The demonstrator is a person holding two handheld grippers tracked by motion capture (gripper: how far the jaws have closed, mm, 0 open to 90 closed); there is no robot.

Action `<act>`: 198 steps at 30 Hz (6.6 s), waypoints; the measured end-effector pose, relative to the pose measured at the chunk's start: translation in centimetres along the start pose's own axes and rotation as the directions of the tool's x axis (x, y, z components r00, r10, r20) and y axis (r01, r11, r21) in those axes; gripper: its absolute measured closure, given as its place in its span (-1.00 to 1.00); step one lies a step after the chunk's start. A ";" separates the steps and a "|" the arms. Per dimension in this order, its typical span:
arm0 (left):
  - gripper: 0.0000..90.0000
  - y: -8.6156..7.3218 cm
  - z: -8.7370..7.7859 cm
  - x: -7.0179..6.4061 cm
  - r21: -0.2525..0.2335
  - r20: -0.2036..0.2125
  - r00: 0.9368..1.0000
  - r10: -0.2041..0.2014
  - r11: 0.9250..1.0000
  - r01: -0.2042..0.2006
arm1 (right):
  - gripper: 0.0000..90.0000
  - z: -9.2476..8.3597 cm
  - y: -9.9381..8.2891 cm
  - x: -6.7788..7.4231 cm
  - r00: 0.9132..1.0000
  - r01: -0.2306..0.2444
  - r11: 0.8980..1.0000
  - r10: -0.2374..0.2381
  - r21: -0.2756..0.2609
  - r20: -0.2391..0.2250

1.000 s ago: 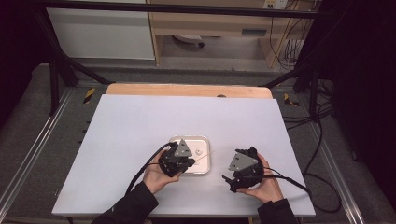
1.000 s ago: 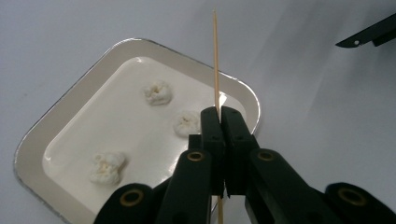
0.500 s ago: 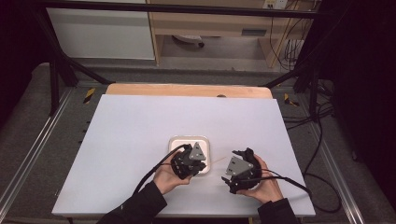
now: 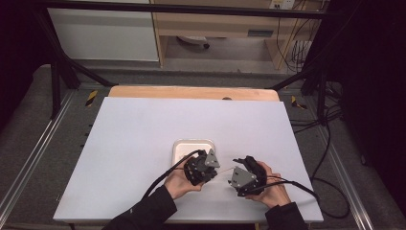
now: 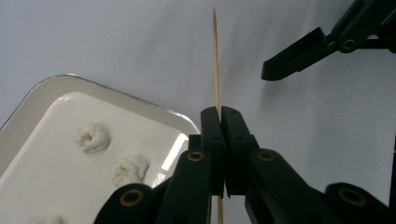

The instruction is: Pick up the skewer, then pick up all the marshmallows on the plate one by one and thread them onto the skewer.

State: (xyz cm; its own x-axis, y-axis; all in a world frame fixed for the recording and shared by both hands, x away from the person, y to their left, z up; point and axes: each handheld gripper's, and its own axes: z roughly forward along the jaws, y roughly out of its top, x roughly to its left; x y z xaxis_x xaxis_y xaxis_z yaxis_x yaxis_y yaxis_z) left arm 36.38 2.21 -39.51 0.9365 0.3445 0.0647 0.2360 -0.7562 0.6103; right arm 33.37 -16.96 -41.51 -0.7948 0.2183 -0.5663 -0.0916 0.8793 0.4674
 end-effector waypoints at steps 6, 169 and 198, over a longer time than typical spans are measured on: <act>0.97 0.6 0.3 -0.4 0.012 0.012 1.000 0.018 1.000 -0.018 | 0.00 0.1 -0.1 0.1 0.994 0.106 0.994 -0.106 -0.014 -0.006; 0.97 -17.0 -8.6 2.9 -0.315 -0.109 0.912 -0.395 0.884 0.345 | -0.98 3.9 2.4 -4.6 0.649 -0.759 0.646 0.742 -0.079 -0.170; 0.97 -16.9 -8.2 2.8 -0.306 -0.095 0.918 -0.385 0.889 0.341 | -0.27 10.7 4.4 -5.4 0.676 -0.725 0.688 0.711 -0.007 -0.194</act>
State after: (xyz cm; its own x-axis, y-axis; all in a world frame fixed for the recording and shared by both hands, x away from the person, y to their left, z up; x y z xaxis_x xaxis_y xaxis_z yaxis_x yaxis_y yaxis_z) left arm 32.91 20.50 -43.13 0.7442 0.6603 -0.1006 0.4501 -0.3845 0.8060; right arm 43.71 -9.72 -43.64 -0.7190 0.6902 0.0812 0.5092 0.4438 0.7374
